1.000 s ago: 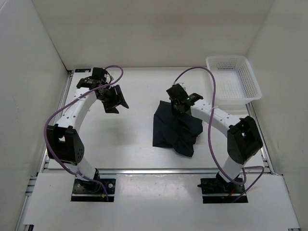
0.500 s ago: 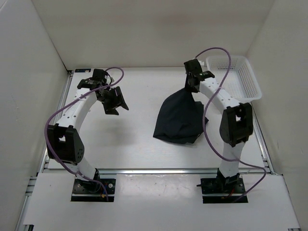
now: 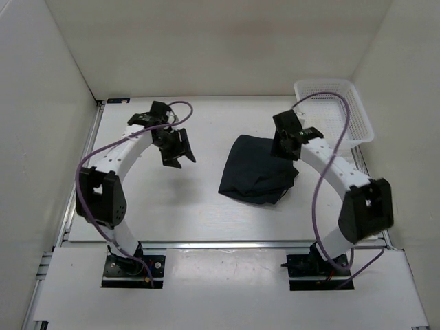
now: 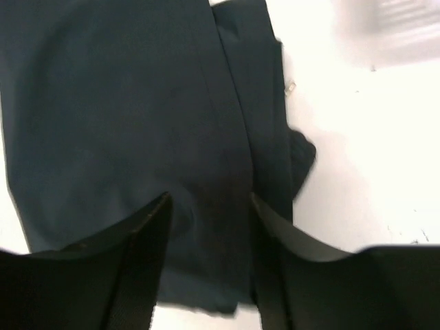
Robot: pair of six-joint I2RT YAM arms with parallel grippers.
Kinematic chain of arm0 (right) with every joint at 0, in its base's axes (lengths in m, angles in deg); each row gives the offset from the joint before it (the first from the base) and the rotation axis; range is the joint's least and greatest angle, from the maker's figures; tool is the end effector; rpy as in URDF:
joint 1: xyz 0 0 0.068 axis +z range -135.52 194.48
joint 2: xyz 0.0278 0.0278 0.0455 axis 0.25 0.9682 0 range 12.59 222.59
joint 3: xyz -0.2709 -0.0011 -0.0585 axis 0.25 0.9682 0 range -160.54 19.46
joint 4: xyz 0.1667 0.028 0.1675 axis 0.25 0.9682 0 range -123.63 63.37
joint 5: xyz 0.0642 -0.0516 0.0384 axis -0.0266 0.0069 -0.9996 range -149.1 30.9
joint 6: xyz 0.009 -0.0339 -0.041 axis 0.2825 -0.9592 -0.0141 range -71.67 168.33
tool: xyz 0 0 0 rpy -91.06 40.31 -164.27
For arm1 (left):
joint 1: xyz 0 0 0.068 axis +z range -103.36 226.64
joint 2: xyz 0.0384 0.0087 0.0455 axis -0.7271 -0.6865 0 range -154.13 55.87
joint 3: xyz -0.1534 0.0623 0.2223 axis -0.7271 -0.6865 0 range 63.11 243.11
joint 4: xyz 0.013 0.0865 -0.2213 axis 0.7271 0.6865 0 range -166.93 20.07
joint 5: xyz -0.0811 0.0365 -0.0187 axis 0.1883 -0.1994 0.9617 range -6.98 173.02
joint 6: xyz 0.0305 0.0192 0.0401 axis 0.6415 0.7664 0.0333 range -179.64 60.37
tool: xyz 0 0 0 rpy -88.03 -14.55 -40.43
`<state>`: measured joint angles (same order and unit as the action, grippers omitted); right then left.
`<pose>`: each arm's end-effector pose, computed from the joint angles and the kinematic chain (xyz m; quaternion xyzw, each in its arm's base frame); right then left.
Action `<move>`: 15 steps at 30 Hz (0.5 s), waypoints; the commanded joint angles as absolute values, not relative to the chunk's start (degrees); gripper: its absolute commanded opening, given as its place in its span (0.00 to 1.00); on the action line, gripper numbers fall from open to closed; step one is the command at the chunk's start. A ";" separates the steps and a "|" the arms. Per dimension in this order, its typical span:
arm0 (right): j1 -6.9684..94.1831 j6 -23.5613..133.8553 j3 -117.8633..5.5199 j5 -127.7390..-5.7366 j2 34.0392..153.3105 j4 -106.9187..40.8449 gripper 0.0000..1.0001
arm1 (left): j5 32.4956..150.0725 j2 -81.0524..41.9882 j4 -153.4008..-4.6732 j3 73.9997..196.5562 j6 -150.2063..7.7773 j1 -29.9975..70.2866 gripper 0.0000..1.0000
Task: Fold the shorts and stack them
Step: Fold the shorts
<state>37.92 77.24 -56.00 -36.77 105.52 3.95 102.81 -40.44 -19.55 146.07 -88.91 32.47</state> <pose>0.3014 0.1159 0.2852 0.1027 0.9319 -0.0358 0.3460 0.3003 -0.0882 0.2866 -0.0991 0.9666 -0.2184 0.0904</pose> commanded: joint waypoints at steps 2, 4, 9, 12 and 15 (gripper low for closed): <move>38.39 80.58 -45.77 -39.22 93.04 3.37 0.51 | 102.81 -47.72 -22.18 151.16 -91.18 24.77 0.70; 38.39 81.20 -41.73 -41.77 90.74 3.89 0.56 | 102.10 -51.07 -22.18 153.72 -92.15 21.95 0.70; 38.39 84.00 -36.88 -49.33 86.52 4.42 0.58 | 102.62 -60.47 -22.70 158.02 -93.38 19.40 0.75; 38.39 85.77 -33.89 -49.87 83.97 4.42 0.58 | 102.62 -63.82 -23.23 159.78 -94.00 17.03 0.76; 37.86 87.52 -32.39 -51.00 83.26 4.42 0.58 | 103.15 -65.93 -23.23 160.40 -94.62 15.44 0.76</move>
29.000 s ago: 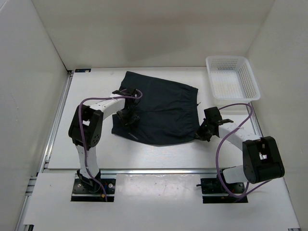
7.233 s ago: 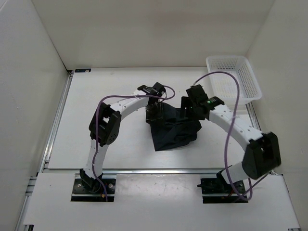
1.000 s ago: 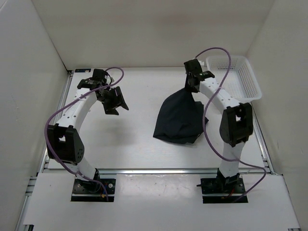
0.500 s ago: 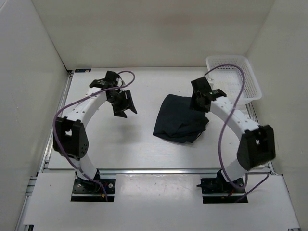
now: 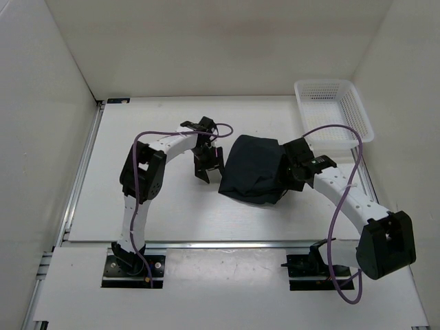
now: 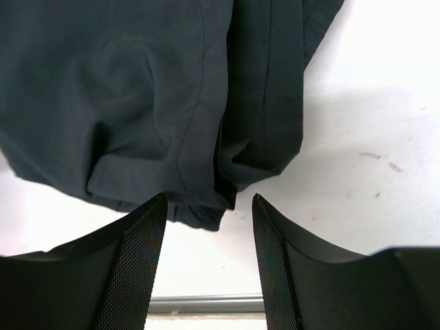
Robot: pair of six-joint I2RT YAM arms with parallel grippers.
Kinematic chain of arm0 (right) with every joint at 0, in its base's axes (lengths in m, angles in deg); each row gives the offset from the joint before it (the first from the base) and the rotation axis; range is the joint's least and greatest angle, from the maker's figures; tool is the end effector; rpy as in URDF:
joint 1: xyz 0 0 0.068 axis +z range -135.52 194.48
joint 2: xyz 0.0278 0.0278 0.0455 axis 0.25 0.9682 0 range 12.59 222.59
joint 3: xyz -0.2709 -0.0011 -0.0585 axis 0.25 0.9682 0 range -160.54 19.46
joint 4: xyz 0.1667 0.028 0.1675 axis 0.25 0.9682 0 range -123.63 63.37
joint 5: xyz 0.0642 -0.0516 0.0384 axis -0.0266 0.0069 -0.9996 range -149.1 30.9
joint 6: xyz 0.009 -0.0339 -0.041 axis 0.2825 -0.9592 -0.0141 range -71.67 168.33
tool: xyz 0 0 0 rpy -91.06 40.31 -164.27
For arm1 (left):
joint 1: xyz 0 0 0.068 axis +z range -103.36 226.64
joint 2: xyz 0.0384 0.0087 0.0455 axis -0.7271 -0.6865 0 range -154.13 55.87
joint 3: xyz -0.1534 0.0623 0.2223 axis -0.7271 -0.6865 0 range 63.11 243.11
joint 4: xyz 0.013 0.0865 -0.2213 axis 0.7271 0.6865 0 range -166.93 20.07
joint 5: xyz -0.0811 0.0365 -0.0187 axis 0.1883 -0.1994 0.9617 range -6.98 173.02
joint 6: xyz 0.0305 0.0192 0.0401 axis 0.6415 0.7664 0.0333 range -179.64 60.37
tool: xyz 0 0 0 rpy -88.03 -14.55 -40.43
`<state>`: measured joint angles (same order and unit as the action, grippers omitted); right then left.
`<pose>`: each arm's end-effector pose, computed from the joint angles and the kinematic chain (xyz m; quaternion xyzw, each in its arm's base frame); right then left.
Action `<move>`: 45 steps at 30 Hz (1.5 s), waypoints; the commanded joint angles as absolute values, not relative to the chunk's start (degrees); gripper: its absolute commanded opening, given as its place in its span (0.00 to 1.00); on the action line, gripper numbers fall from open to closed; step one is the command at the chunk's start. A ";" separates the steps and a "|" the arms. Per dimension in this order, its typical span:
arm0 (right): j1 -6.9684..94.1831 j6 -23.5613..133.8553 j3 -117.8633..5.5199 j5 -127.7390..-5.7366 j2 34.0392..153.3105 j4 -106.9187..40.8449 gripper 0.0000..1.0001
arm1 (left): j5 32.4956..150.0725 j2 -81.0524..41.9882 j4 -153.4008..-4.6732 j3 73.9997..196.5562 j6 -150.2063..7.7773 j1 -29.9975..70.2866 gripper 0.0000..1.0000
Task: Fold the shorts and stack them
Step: Fold the shorts
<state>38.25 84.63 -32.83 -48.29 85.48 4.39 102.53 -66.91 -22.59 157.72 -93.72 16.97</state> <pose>0.2082 0.0844 0.2559 0.1299 0.9499 0.0563 0.2786 0.3430 -0.2091 0.1818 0.0268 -0.9831 0.1775 0.0347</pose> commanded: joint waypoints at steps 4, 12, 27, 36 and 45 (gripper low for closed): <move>37.86 88.06 -31.87 -51.53 82.73 4.42 0.58 | 103.15 -65.94 -23.76 158.92 -95.85 13.60 0.76; 37.86 88.06 -31.34 -51.54 84.31 3.19 0.50 | 102.53 -66.64 -24.90 156.45 -96.99 11.05 0.57; 37.86 88.67 -28.97 -46.62 78.27 2.30 0.00 | 99.99 -64.89 -24.90 155.92 -99.27 11.05 0.10; 38.91 88.15 -24.23 -46.62 65.78 10.04 0.00 | 99.99 -65.50 -25.43 155.92 -100.33 11.05 0.10; 40.14 91.22 -18.51 -48.11 63.13 12.95 0.00 | 99.99 -65.50 -25.43 155.31 -100.86 11.05 0.10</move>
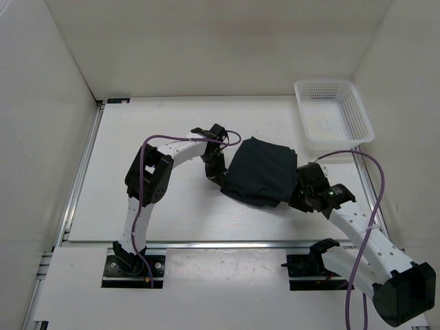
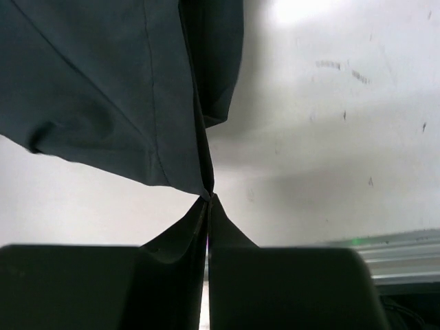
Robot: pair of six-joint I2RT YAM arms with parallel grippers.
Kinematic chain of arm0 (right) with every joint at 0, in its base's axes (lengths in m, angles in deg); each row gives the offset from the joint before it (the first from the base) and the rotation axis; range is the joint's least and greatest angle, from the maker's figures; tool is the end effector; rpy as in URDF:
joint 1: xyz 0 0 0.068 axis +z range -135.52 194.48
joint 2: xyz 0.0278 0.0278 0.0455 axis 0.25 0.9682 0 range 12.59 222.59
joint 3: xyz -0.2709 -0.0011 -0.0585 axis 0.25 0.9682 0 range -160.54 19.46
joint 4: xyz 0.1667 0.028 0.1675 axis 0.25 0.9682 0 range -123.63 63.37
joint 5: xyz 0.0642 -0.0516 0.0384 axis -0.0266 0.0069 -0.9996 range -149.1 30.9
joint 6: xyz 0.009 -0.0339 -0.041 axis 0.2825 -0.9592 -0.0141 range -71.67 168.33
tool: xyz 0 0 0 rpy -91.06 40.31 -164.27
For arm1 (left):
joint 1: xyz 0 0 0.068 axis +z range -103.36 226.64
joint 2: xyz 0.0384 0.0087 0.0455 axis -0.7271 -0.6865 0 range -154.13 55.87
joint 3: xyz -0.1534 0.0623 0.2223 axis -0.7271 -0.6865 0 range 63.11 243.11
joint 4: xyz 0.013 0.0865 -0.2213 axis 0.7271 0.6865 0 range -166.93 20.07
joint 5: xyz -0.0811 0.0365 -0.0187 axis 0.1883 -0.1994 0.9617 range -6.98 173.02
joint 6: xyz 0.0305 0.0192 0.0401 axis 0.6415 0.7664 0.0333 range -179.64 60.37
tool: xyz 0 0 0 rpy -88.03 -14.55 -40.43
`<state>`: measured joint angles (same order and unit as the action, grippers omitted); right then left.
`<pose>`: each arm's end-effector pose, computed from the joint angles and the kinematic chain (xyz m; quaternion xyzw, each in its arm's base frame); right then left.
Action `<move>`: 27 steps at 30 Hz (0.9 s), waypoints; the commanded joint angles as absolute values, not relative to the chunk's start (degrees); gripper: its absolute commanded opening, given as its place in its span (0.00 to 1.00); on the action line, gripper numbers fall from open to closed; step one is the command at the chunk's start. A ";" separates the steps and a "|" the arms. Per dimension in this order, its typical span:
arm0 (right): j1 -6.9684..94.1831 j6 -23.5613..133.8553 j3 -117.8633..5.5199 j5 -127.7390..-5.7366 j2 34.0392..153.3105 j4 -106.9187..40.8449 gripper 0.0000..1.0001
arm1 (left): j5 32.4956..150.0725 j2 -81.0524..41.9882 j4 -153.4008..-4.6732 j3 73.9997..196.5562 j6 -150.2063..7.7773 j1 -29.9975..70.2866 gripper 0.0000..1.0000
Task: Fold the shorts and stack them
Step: Fold the shorts
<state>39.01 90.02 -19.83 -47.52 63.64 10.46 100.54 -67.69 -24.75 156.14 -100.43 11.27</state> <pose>0.1301 0.0514 0.2461 0.1711 0.9360 0.0788 0.2975 0.3216 -0.2414 0.1703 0.0369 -0.9857 0.1583 0.0444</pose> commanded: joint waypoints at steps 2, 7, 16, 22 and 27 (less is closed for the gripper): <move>40.75 91.22 -18.51 -48.11 64.61 12.43 0.01 | 99.99 -64.37 -25.43 155.31 -100.86 11.05 0.10; 40.76 90.17 -22.19 -44.86 66.65 13.47 0.45 | 99.46 -61.38 -25.43 153.38 -100.86 11.05 0.10; 40.76 90.17 -28.87 -42.13 69.53 12.16 0.67 | 97.18 -51.27 -25.96 143.29 -103.04 8.86 0.10; 40.76 88.07 -32.66 -43.27 78.76 9.01 0.80 | 95.51 -44.94 -26.48 138.26 -107.44 1.40 0.10; 40.24 87.53 -31.35 -48.01 81.41 7.24 0.91 | 96.03 -43.27 -26.48 134.75 -108.68 -0.90 0.41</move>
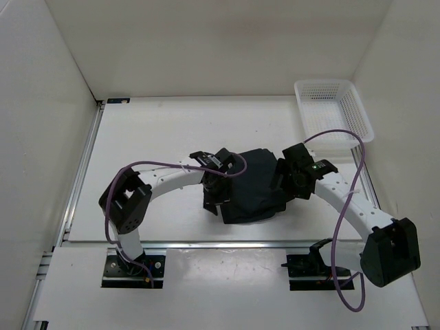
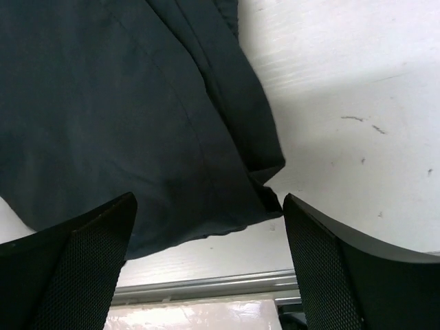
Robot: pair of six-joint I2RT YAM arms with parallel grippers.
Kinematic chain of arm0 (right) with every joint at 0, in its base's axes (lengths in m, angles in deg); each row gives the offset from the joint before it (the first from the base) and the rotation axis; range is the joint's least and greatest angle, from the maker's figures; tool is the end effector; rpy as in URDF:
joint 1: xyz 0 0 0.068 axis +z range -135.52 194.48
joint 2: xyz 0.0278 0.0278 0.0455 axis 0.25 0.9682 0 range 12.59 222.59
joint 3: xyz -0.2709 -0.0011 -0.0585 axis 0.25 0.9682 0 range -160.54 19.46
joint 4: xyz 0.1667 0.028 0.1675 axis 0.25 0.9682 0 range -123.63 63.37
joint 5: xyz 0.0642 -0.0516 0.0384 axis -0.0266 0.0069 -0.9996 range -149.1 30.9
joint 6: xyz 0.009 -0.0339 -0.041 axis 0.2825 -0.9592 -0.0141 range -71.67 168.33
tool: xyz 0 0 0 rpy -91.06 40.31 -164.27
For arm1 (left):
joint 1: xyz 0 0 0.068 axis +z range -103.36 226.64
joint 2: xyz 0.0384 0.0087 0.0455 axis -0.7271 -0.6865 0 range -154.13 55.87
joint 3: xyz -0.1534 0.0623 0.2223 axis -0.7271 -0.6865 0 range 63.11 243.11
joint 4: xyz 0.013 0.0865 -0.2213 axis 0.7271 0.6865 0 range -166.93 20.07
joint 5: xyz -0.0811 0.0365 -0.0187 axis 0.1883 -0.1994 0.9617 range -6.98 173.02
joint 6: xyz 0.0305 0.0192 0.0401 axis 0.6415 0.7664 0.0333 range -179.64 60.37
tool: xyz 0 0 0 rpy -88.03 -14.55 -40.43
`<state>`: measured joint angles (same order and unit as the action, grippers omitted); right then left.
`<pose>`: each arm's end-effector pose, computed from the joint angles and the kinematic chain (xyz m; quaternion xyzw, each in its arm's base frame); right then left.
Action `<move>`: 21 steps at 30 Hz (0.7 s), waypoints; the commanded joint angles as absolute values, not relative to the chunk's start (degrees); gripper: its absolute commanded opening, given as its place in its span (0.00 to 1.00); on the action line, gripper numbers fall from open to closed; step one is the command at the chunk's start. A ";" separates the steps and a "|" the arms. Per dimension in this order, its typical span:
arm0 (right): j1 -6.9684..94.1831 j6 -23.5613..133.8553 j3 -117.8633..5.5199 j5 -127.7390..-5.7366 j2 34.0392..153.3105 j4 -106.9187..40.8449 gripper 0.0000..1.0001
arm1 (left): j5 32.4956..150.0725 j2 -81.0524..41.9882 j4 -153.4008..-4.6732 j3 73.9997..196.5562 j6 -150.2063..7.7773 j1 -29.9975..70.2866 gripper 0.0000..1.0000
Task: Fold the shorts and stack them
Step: Fold the shorts
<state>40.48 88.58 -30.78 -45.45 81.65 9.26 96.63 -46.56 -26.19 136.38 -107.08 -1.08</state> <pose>0.1860 0.0813 0.2545 0.1482 0.9518 0.0361 0.2663 0.2078 -0.2409 0.2142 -0.0129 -0.9891 0.1441 0.0283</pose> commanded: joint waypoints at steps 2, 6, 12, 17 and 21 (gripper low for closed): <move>39.71 88.05 -30.03 -49.95 81.41 5.74 0.91 | 95.25 -41.08 -26.48 134.74 -108.68 -0.90 0.88; 38.39 88.06 -25.03 -52.76 82.64 2.06 0.84 | 93.05 -38.96 -24.56 137.72 -108.15 -0.38 0.99; 37.68 86.40 -21.32 -57.67 87.38 -7.60 0.61 | 90.50 -41.86 -21.74 142.64 -105.17 2.42 0.96; 42.67 85.07 -23.77 -60.42 94.40 -11.92 0.04 | 87.95 -39.15 -18.23 143.70 -101.65 8.49 0.93; 46.99 86.38 -29.57 -60.42 100.29 -13.51 0.00 | 86.54 -35.19 -15.59 144.23 -97.71 18.57 0.93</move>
